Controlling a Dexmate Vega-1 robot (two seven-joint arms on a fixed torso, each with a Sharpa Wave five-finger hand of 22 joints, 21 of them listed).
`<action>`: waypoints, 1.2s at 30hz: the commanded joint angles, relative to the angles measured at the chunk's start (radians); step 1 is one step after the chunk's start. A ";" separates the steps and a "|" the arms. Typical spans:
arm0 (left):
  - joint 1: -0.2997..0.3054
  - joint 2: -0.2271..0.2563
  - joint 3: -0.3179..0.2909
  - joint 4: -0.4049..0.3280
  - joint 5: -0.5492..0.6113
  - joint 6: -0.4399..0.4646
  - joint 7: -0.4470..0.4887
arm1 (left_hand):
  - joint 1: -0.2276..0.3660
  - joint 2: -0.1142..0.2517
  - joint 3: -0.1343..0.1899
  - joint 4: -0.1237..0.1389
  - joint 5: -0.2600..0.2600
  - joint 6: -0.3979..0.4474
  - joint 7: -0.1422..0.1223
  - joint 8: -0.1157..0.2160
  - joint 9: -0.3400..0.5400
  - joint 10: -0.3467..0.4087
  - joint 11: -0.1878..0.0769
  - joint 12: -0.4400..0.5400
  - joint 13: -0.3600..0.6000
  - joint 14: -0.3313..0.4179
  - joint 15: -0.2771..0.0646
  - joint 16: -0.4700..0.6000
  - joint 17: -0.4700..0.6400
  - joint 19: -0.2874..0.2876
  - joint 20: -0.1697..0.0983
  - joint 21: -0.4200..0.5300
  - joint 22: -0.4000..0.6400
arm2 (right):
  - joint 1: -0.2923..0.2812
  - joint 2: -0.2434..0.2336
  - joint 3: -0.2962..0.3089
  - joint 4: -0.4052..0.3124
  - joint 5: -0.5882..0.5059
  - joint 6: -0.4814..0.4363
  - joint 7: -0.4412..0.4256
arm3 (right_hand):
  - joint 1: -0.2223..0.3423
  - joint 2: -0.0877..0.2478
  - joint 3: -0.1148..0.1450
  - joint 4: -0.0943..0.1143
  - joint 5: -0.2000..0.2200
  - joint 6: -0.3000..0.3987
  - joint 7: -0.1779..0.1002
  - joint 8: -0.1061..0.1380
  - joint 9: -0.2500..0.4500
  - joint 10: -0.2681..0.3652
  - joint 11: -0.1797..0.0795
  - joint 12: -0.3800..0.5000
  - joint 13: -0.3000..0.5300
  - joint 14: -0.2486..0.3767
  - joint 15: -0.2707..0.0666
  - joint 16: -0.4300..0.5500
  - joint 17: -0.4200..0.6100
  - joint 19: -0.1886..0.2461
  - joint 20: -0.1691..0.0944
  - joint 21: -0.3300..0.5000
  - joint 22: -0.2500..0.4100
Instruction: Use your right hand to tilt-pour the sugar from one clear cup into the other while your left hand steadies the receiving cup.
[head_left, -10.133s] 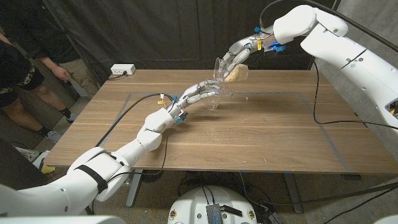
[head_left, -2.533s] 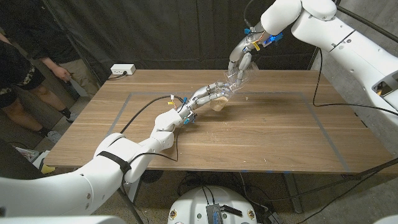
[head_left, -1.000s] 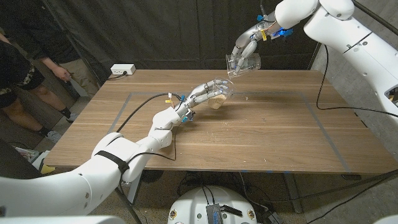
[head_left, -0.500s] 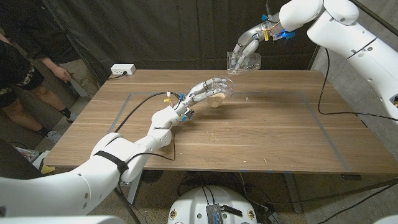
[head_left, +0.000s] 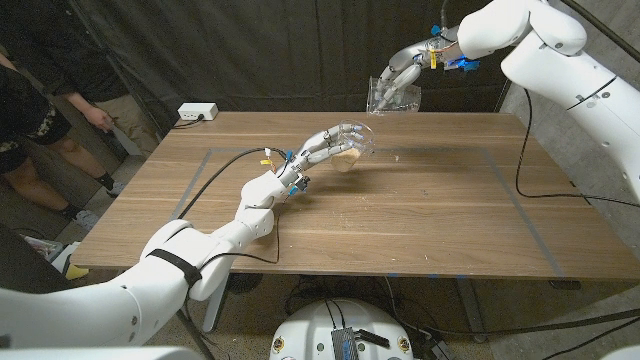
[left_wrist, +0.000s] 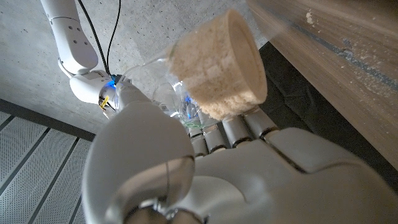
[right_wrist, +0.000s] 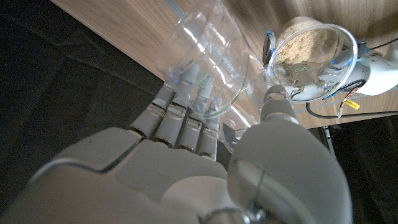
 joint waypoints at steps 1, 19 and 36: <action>0.048 0.041 0.028 -0.115 -0.040 0.046 0.044 | 0.006 0.002 0.000 0.008 0.004 0.003 0.004 0.003 0.002 0.006 -0.003 0.004 0.003 0.009 -0.137 -0.004 0.002 0.009 -0.057 0.005 -0.001 | -0.093 -0.054 0.056 -0.076 0.039 -0.090 -0.106 | 0.007 0.020 -0.004 0.001 0.006 0.059 -0.049 0.005 0.003 0.008 0.001 0.007 0.003 0.010 -0.151 0.005 0.006 0.011 -0.069 0.004 0.002; 0.114 0.104 0.061 -0.276 -0.096 0.111 0.119 | 0.008 0.004 0.001 0.012 0.003 0.000 0.004 0.003 0.004 0.005 0.001 0.004 0.003 0.006 -0.136 -0.006 -0.001 0.010 -0.050 0.006 -0.002 | -0.211 -0.110 0.118 -0.125 0.114 -0.141 -0.256 | 0.005 0.021 -0.005 0.003 0.005 0.058 -0.047 0.002 0.006 0.009 0.009 0.005 0.005 0.014 -0.151 0.004 0.008 0.012 -0.068 0.003 0.002; 0.182 0.194 0.089 -0.449 -0.115 0.172 0.230 | 0.008 0.003 0.001 0.017 0.000 -0.008 0.004 0.001 0.007 -0.001 -0.003 0.000 0.003 0.003 -0.137 -0.007 -0.005 0.008 -0.046 0.005 -0.004 | -0.351 -0.134 0.205 -0.160 0.202 -0.172 -0.468 | 0.005 0.022 -0.005 0.003 0.004 0.057 -0.049 0.000 0.010 0.019 0.002 0.004 0.005 0.019 -0.151 0.004 0.010 0.018 -0.068 0.004 0.002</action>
